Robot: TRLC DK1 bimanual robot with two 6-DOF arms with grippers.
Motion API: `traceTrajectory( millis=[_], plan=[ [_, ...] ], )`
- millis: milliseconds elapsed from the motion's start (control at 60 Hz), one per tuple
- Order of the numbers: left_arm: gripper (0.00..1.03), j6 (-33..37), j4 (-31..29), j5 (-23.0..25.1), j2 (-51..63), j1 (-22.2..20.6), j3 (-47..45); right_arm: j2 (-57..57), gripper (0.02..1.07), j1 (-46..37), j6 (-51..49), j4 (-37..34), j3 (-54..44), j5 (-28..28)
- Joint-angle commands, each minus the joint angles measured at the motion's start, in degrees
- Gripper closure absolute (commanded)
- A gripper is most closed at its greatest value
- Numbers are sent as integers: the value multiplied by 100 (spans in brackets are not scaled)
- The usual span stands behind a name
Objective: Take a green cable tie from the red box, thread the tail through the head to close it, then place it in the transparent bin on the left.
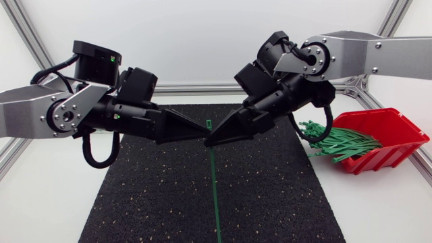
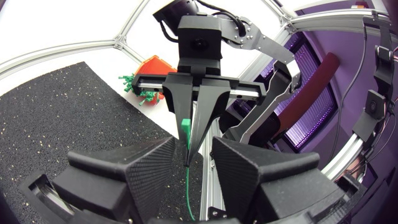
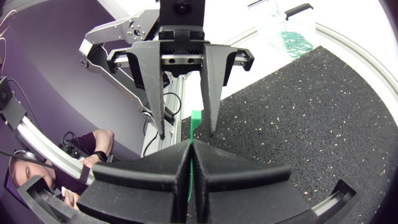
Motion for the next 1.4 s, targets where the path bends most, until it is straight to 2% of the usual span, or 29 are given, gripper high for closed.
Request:
traceTrajectory(
  millis=[0,100,167,333,1133,1383],
  plan=[
    [65,-89,71,78,134,-90,58,25,101,-31,188,89,-142,-35],
    [66,-116,89,78,169,-107,76,25,101,-31,188,116,-159,-44],
    [73,-116,89,78,169,-125,67,25,101,-49,196,133,-159,-79],
    [79,-133,89,87,178,-99,76,7,101,-5,267,212,-194,-97],
    [80,-370,133,166,-51,130,93,-37,101,13,258,406,-458,-62],
    [80,-370,194,175,-33,42,23,-81,101,-5,267,406,-441,-62]
  ],
)
